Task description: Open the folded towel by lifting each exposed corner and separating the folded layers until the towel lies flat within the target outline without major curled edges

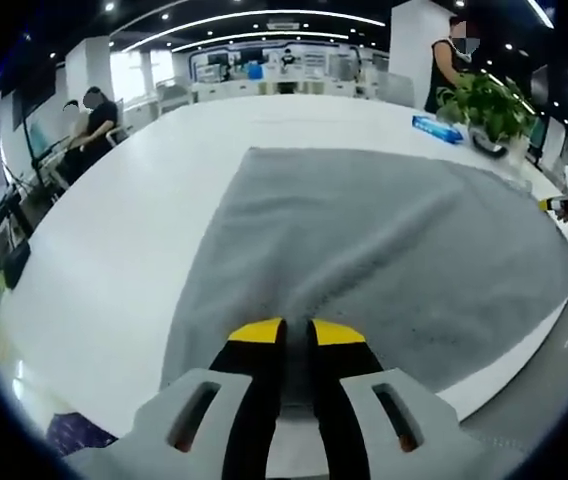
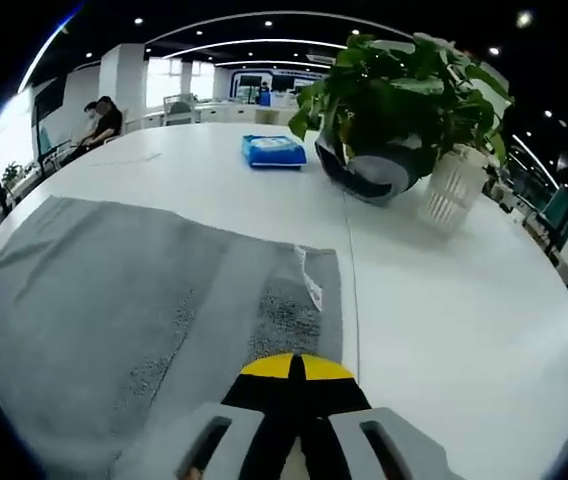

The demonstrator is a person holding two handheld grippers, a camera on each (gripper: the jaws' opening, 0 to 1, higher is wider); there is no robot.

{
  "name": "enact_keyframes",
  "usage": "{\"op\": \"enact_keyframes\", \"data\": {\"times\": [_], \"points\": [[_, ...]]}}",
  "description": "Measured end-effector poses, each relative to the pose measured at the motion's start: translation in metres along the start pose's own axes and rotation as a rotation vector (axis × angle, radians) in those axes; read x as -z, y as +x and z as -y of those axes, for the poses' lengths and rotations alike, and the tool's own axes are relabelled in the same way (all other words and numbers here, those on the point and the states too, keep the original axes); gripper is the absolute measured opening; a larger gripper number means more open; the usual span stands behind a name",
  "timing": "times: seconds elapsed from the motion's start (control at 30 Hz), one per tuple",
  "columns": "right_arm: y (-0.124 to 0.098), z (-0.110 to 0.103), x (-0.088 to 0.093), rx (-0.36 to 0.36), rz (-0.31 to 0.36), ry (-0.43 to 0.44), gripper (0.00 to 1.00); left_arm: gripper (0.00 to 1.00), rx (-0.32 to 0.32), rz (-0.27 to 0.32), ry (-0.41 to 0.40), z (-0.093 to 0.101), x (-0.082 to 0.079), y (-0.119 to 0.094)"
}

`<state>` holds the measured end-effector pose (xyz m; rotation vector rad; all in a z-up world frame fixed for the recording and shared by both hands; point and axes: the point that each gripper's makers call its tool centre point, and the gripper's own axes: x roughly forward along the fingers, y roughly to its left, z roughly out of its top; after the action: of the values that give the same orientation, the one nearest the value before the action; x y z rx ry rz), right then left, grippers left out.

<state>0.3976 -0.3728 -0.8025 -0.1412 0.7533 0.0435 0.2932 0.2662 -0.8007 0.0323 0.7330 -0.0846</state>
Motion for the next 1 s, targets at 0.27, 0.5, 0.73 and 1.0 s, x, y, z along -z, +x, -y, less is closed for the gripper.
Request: {"op": "enact_keyframes", "data": {"times": [0.27, 0.5, 0.73, 1.0], "points": [[-0.037, -0.043, -0.011, -0.112, 0.056, 0.072, 0.12, 0.16, 0.070, 0.033, 0.078, 0.017, -0.017, 0.005], [-0.064, -0.096, -0.002, -0.200, 0.047, 0.088, 0.32, 0.25, 0.154, 0.051, 0.109, 0.032, -0.035, 0.021], [-0.072, -0.125, 0.023, -0.244, -0.004, 0.049, 0.46, 0.32, 0.210, 0.029, 0.176, 0.041, -0.040, 0.031], [-0.066, -0.138, 0.036, -0.265, -0.069, -0.040, 0.59, 0.34, 0.220, 0.011, 0.202, 0.042, -0.034, 0.039]]}}
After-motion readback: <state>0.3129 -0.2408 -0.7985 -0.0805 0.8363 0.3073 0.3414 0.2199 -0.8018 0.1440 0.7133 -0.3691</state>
